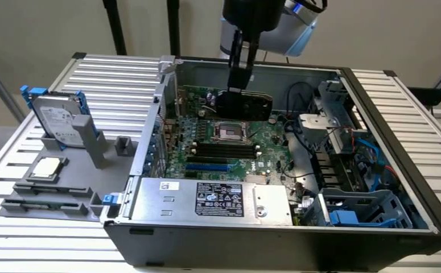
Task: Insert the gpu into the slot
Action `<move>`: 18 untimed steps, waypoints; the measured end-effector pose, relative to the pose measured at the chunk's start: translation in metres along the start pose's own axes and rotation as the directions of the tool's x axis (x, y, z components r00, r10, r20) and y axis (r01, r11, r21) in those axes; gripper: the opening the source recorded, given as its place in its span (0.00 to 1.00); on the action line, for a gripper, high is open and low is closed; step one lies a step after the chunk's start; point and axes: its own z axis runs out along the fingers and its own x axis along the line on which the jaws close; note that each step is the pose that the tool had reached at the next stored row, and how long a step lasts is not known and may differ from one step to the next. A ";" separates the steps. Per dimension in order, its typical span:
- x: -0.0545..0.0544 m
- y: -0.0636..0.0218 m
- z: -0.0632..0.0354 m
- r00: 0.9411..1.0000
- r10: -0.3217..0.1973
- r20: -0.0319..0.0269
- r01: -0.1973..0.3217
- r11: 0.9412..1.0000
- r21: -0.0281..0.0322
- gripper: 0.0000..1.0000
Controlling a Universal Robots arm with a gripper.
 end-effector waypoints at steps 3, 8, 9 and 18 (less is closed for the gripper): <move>0.002 -0.0006 0.0055 1.000 -0.012 -0.001 0.012 1.000 -0.001 0.26; 0.005 -0.0016 0.0146 0.999 -0.032 -0.002 0.032 0.999 -0.002 0.26; 0.006 -0.0018 0.0165 0.999 -0.035 -0.002 0.035 0.999 -0.002 0.26; 0.013 -0.0001 0.0331 0.999 -0.053 -0.004 0.053 0.999 -0.006 0.26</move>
